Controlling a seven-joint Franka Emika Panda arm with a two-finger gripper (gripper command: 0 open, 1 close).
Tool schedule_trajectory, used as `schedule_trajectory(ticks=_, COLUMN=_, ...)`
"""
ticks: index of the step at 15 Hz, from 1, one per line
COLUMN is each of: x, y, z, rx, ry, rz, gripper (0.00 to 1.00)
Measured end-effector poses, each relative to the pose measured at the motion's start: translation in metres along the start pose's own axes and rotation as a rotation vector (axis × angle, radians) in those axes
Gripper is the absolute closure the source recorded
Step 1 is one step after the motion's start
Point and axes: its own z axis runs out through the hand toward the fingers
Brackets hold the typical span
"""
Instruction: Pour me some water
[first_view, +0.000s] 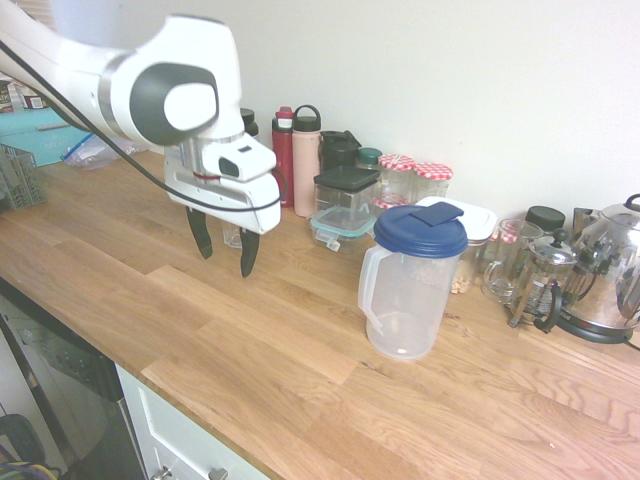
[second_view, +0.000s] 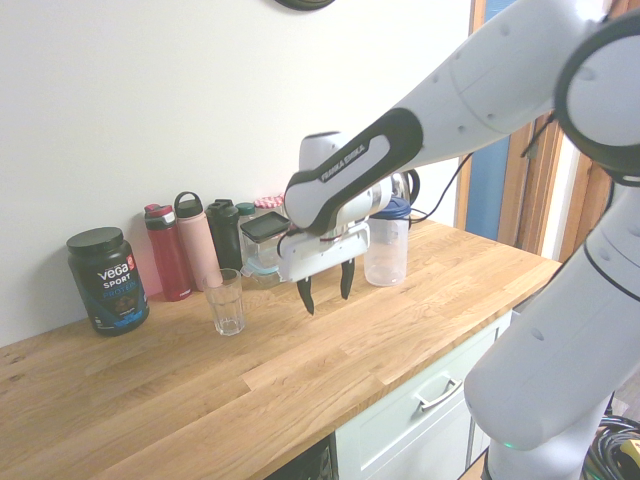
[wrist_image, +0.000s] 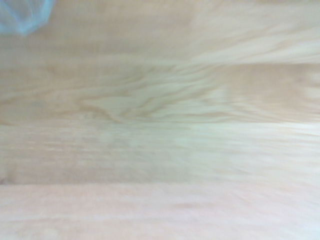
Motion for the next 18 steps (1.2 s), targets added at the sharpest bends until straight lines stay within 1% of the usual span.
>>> schedule_trajectory(ticks=2, x=0.004, y=0.022, z=-0.046, rx=0.040, ry=0.050, rz=0.039, gripper=0.00)
schedule_trajectory(ticks=4, x=0.011, y=0.051, z=-0.079, rx=0.067, ry=0.090, rz=0.081, gripper=0.00)
schedule_trajectory(ticks=8, x=0.031, y=0.113, z=-0.109, rx=0.092, ry=0.132, rz=0.157, gripper=0.00)
schedule_trajectory(ticks=10, x=0.042, y=0.142, z=-0.108, rx=0.106, ry=0.155, rz=0.178, gripper=0.00)
schedule_trajectory(ticks=12, x=0.055, y=0.159, z=-0.094, rx=0.131, ry=0.181, rz=0.179, gripper=0.00)
schedule_trajectory(ticks=18, x=0.105, y=0.148, z=-0.034, rx=0.124, ry=0.224, rz=0.135, gripper=0.00)
